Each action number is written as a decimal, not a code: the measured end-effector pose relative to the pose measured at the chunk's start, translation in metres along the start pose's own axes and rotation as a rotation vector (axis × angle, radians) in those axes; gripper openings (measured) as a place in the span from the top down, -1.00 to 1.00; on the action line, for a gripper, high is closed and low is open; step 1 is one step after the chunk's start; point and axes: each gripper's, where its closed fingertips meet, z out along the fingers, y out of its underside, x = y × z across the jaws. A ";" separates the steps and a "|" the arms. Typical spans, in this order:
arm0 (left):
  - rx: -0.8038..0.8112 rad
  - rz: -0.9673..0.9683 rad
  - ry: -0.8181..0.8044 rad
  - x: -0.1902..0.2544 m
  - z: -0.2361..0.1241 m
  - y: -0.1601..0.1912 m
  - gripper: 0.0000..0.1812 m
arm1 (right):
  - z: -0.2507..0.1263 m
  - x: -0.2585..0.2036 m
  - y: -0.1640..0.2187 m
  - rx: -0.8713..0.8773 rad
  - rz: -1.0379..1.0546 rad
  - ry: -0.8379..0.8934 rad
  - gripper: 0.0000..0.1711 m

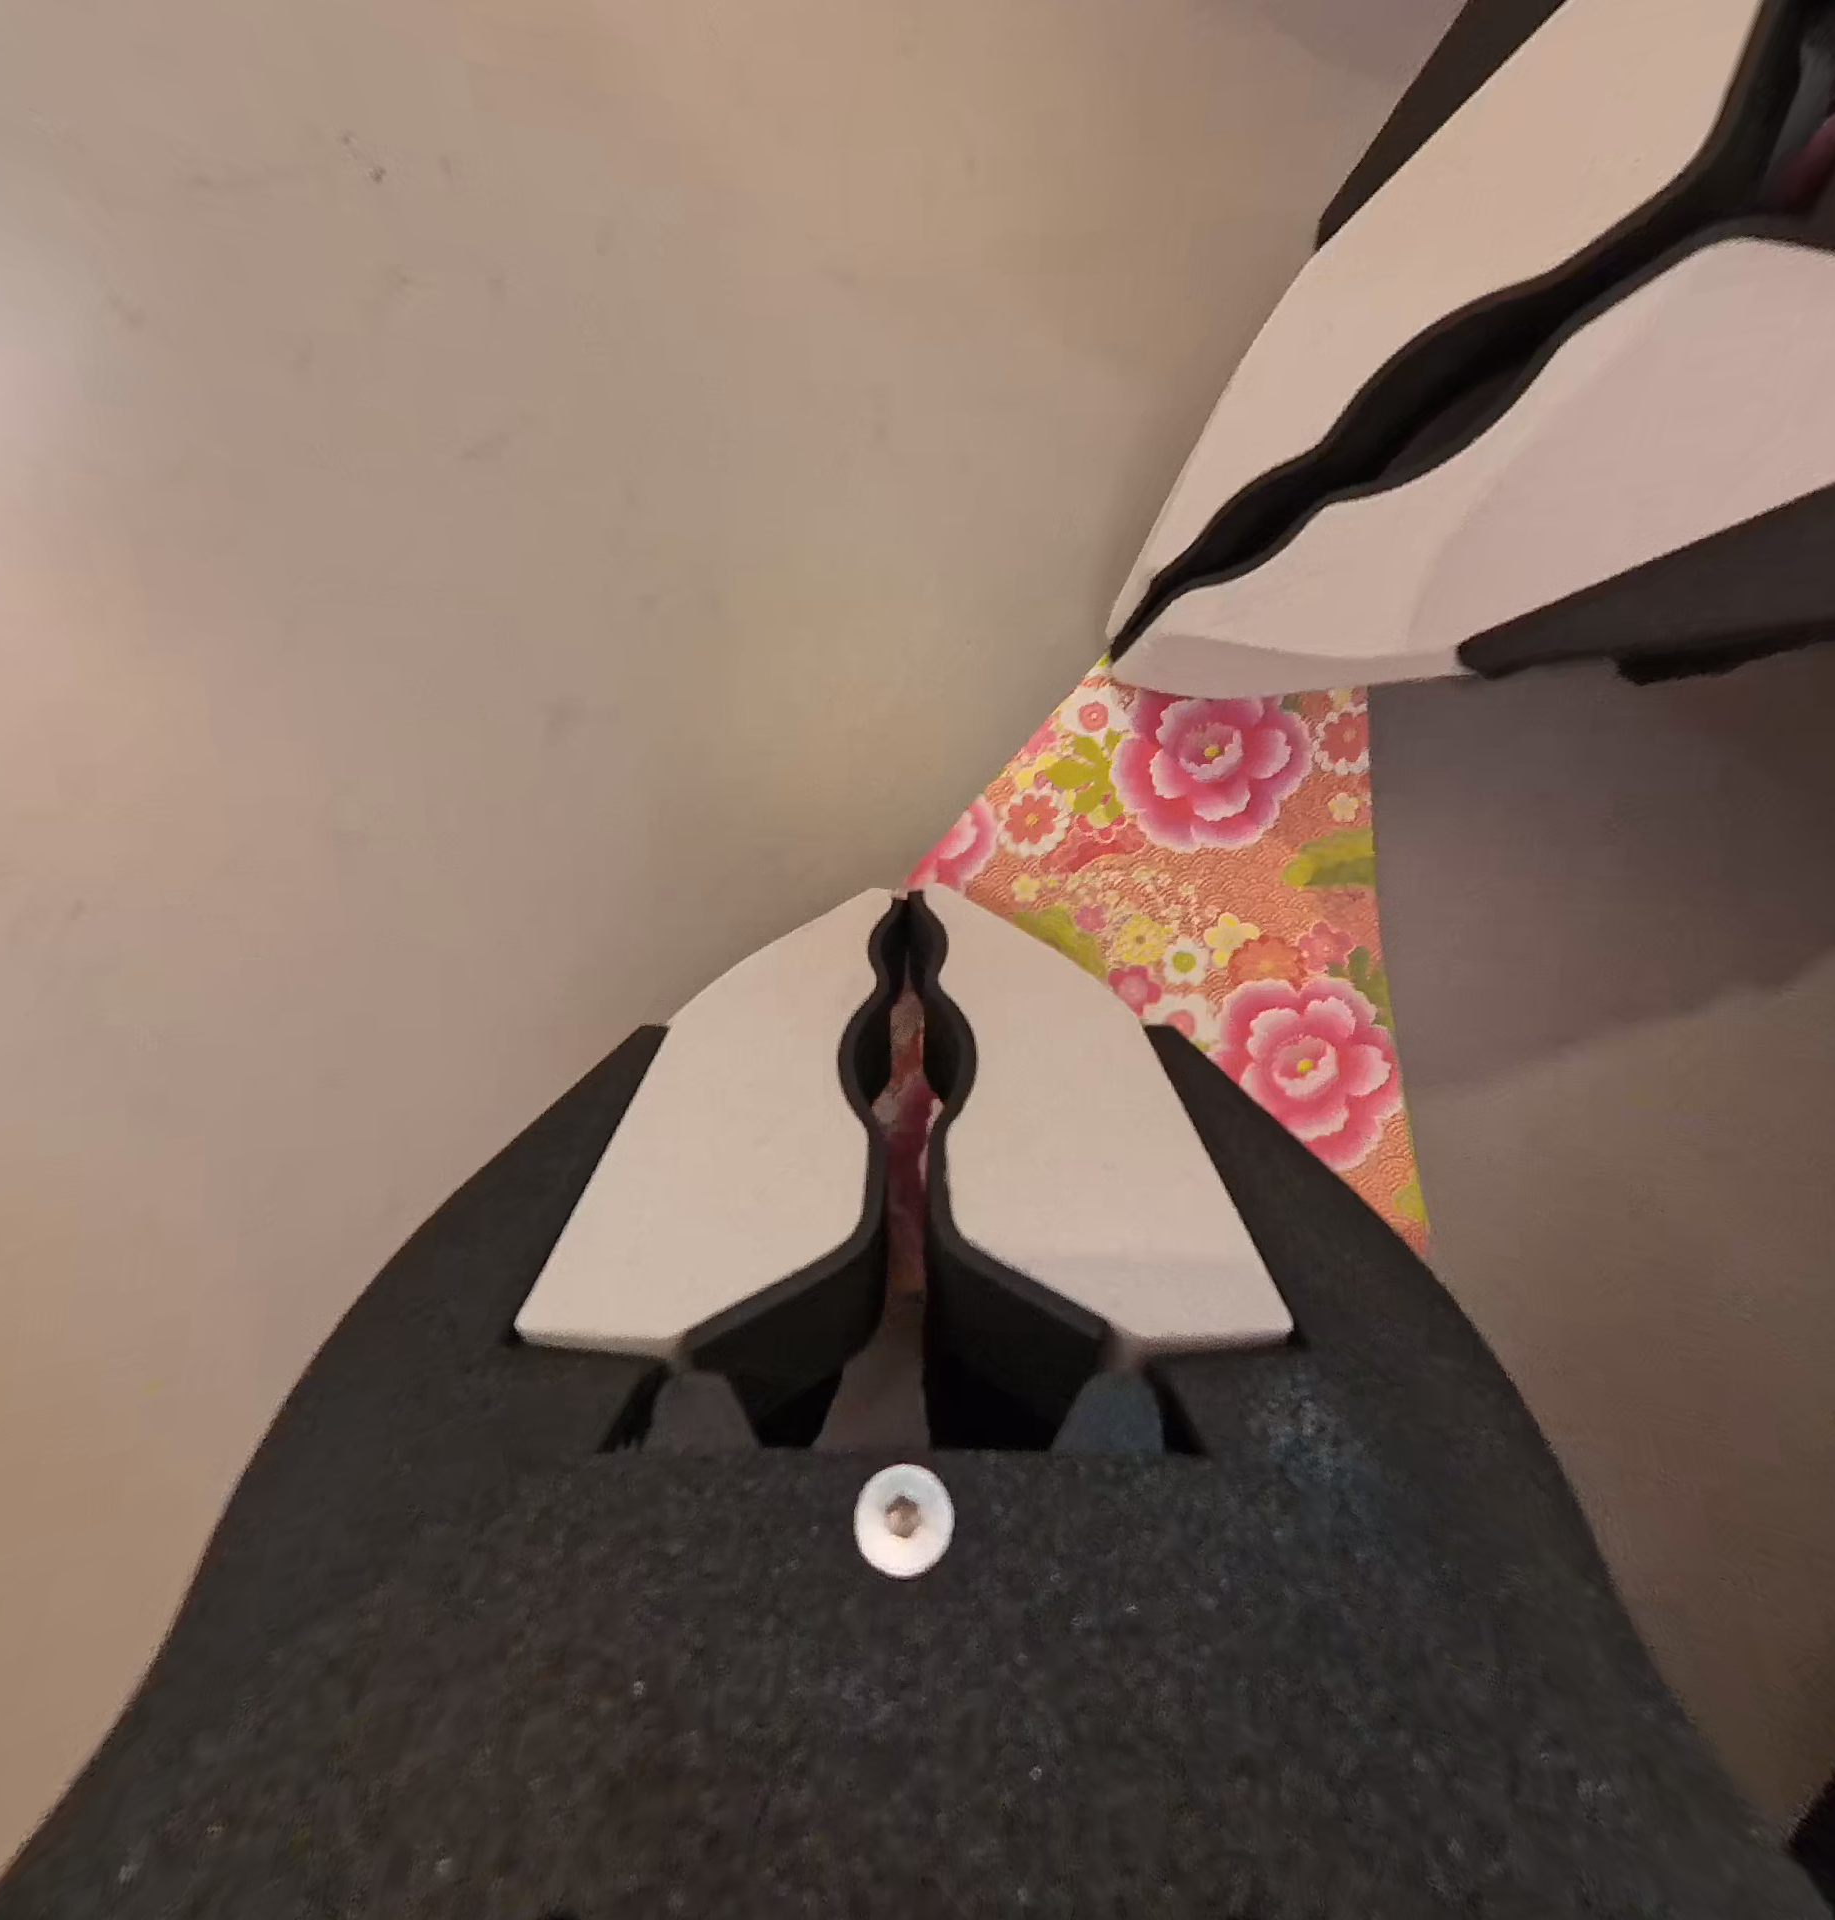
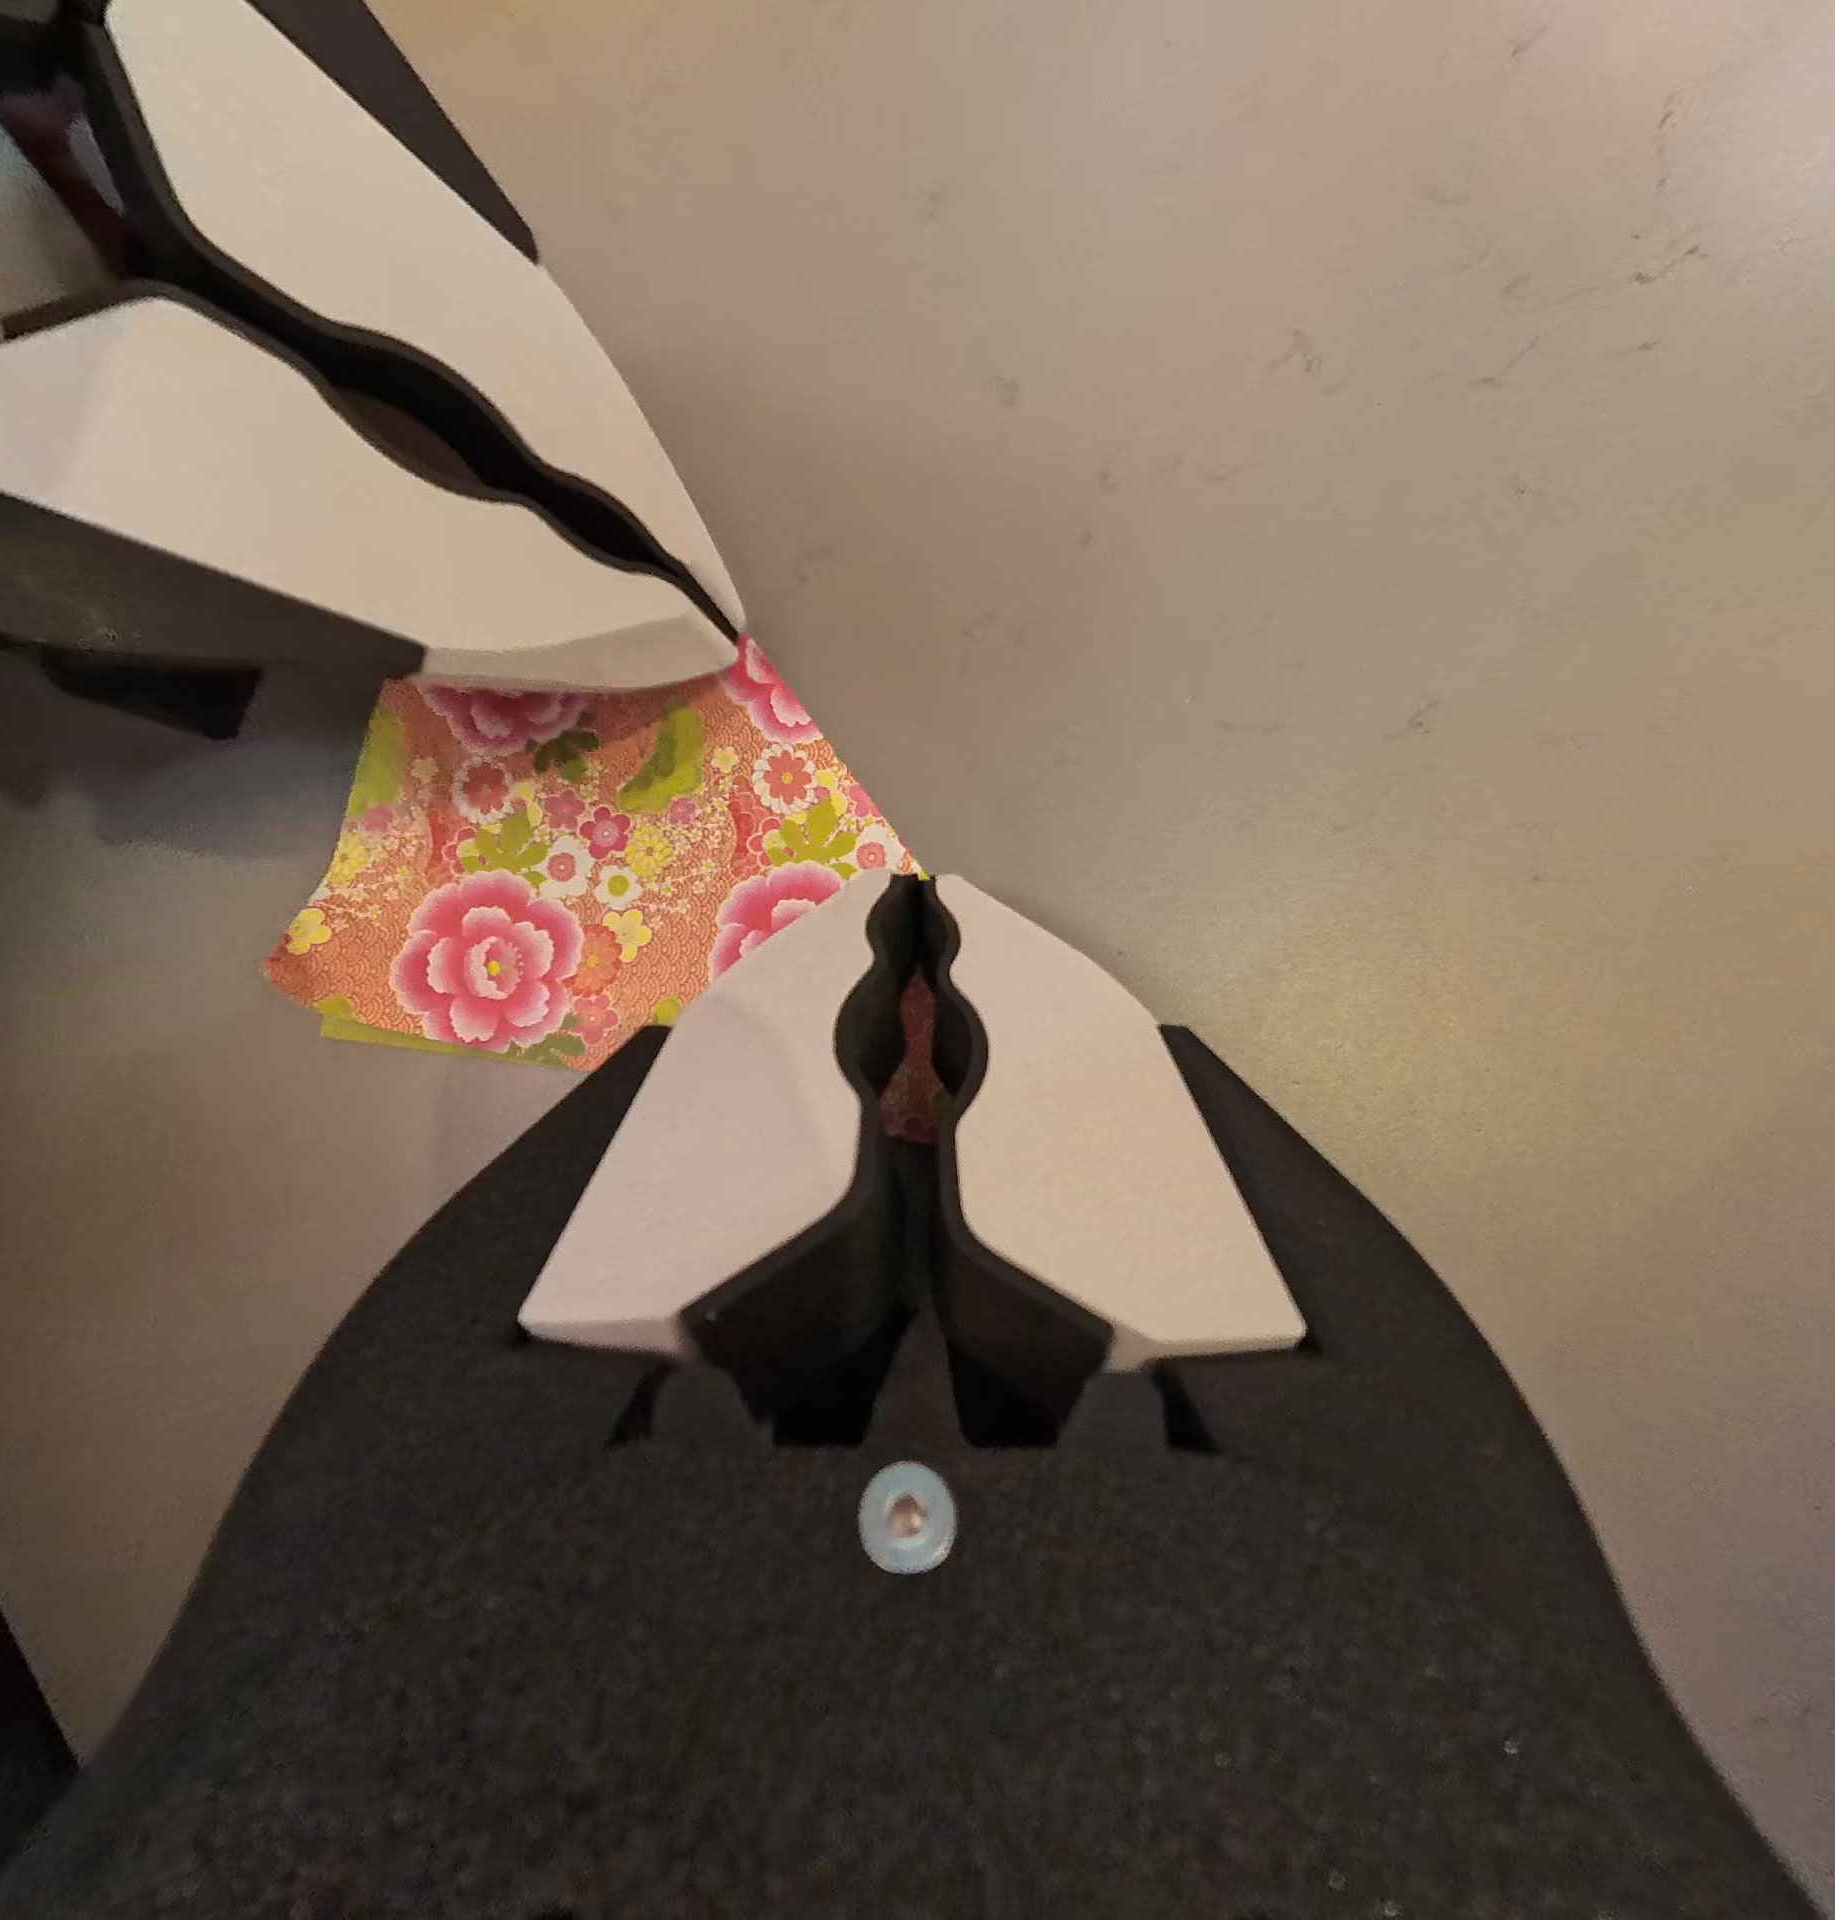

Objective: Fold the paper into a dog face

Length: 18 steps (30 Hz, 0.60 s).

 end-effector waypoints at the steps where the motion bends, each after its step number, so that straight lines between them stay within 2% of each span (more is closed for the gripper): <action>1: 0.000 -0.006 0.003 -0.002 -0.001 0.002 1.00 | 0.000 0.000 0.000 0.000 0.000 0.001 0.99; 18: -0.023 0.000 -0.050 -0.031 -0.020 0.029 1.00 | 0.000 0.000 0.000 0.002 -0.005 0.005 0.99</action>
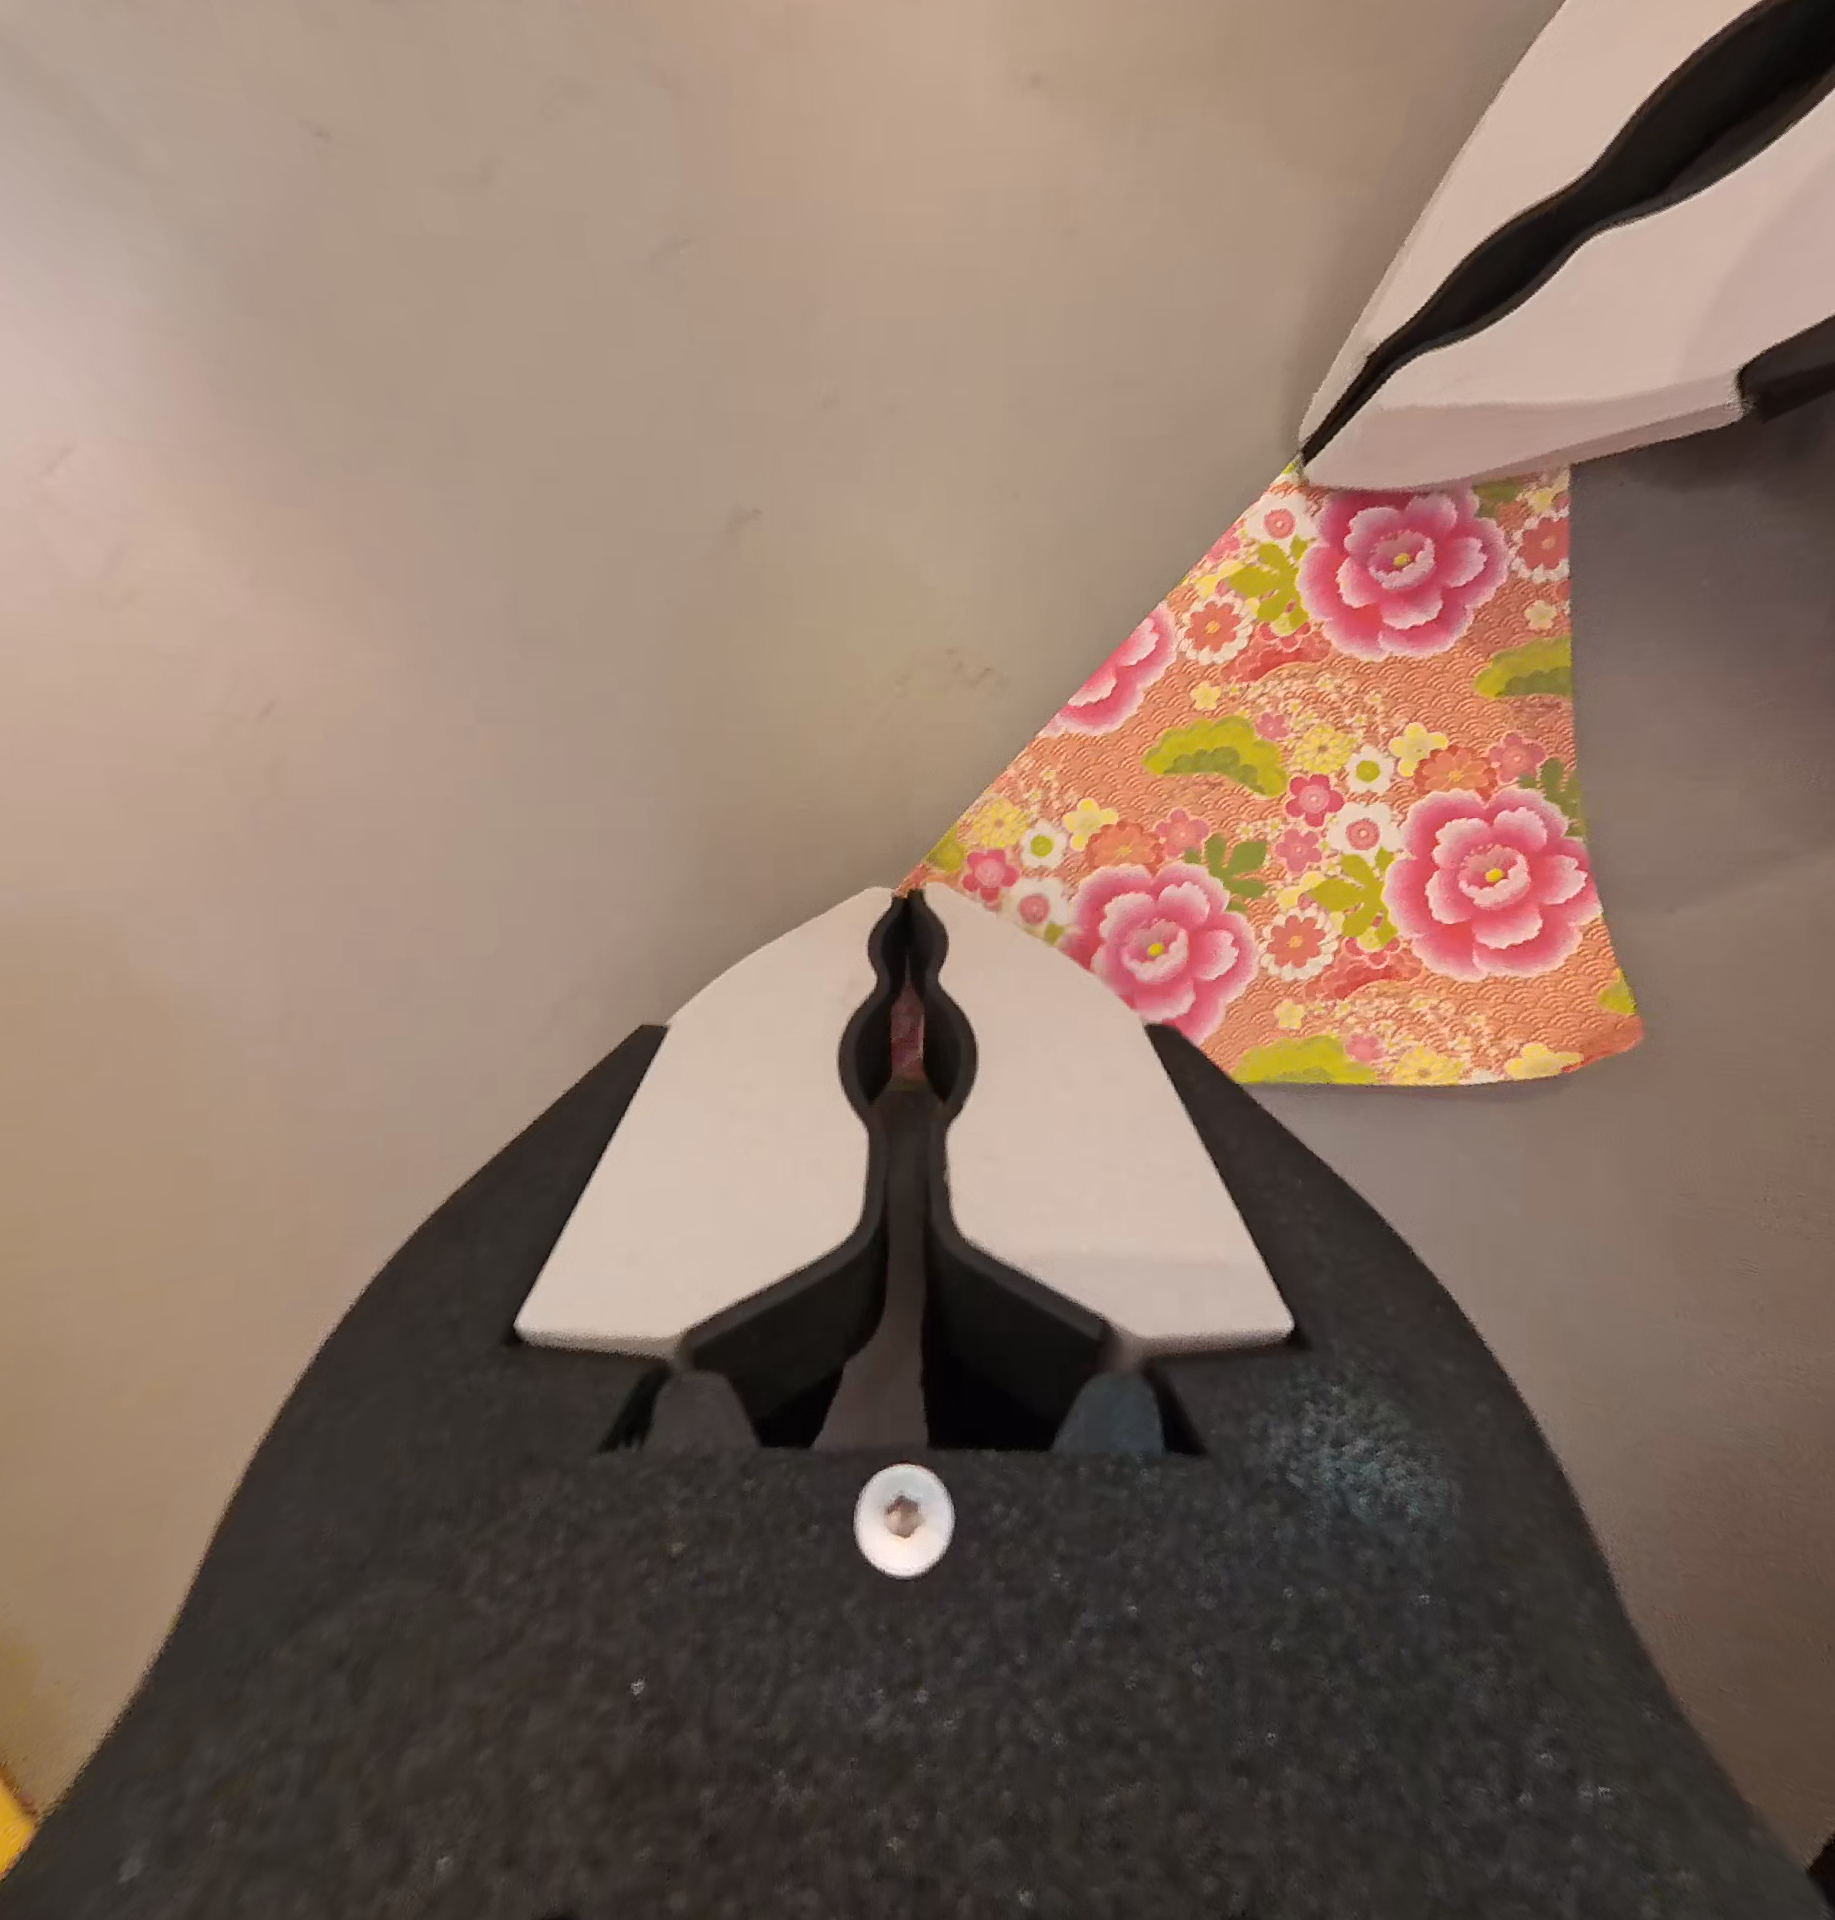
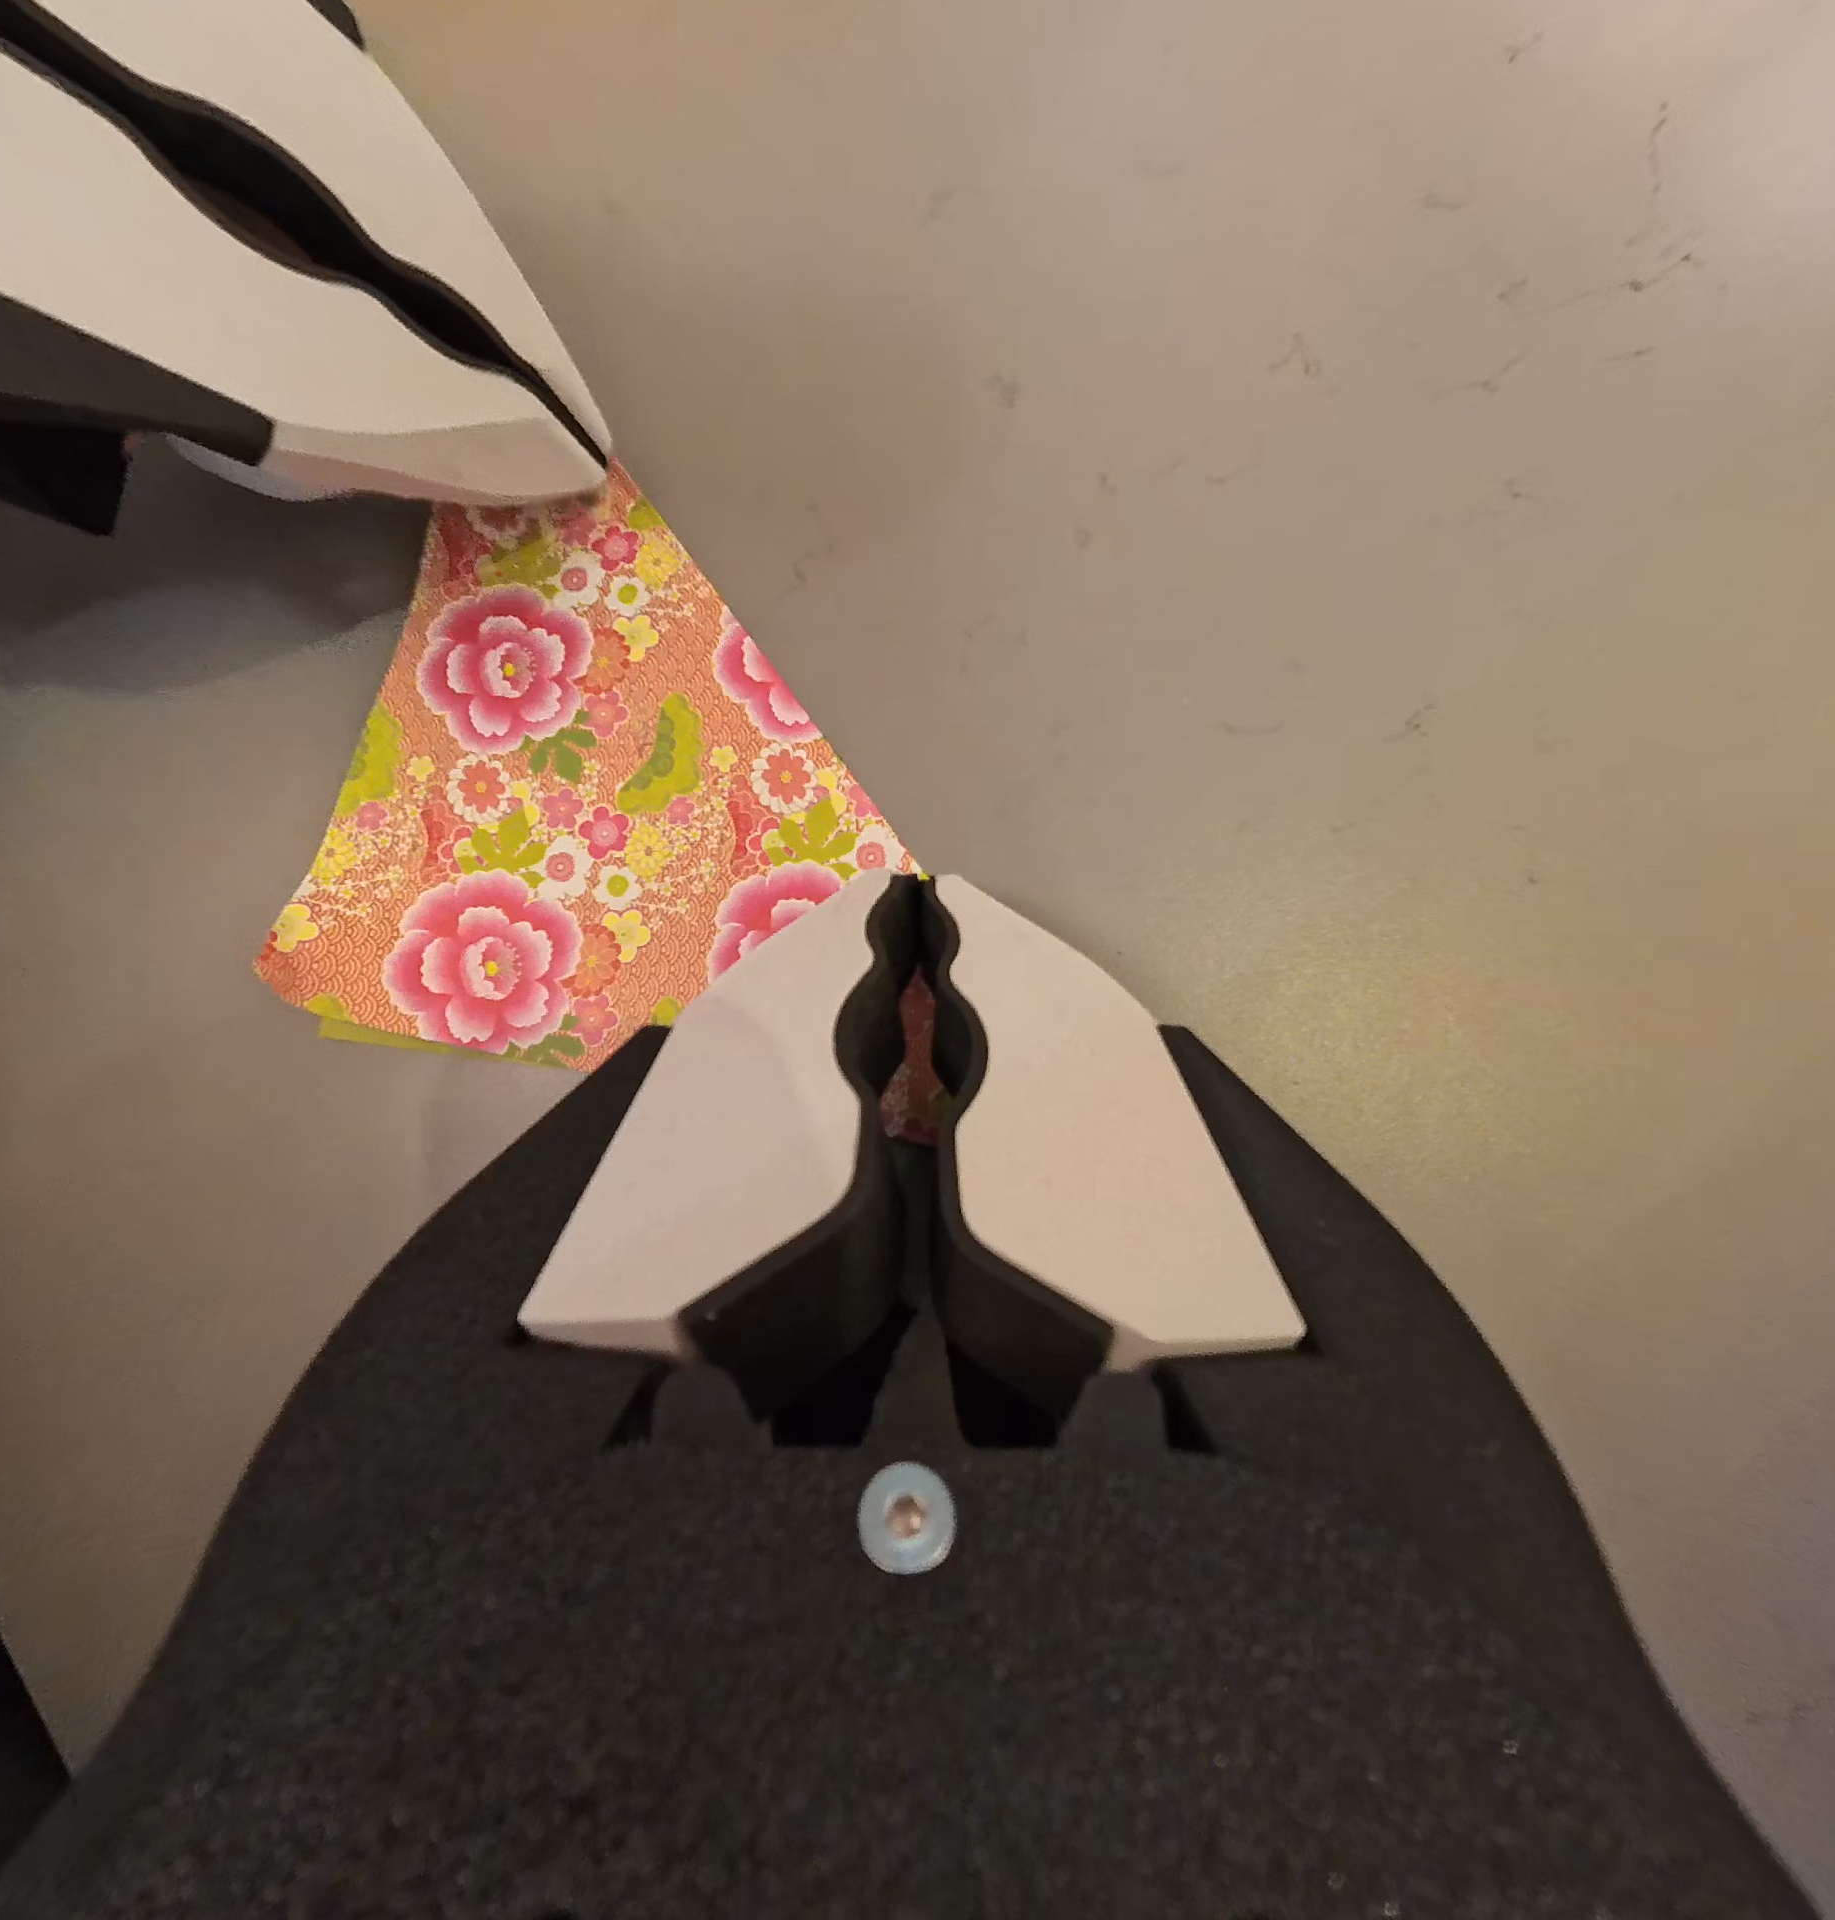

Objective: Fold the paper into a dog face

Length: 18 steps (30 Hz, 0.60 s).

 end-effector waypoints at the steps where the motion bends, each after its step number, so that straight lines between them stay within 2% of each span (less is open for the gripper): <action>1: -0.002 -0.001 -0.005 -0.002 -0.001 0.002 1.00 | 0.000 0.000 0.000 0.000 0.000 0.000 0.99; 18: 0.010 -0.089 -0.015 -0.019 -0.011 0.017 1.00 | 0.000 0.000 -0.001 0.001 -0.001 0.001 0.99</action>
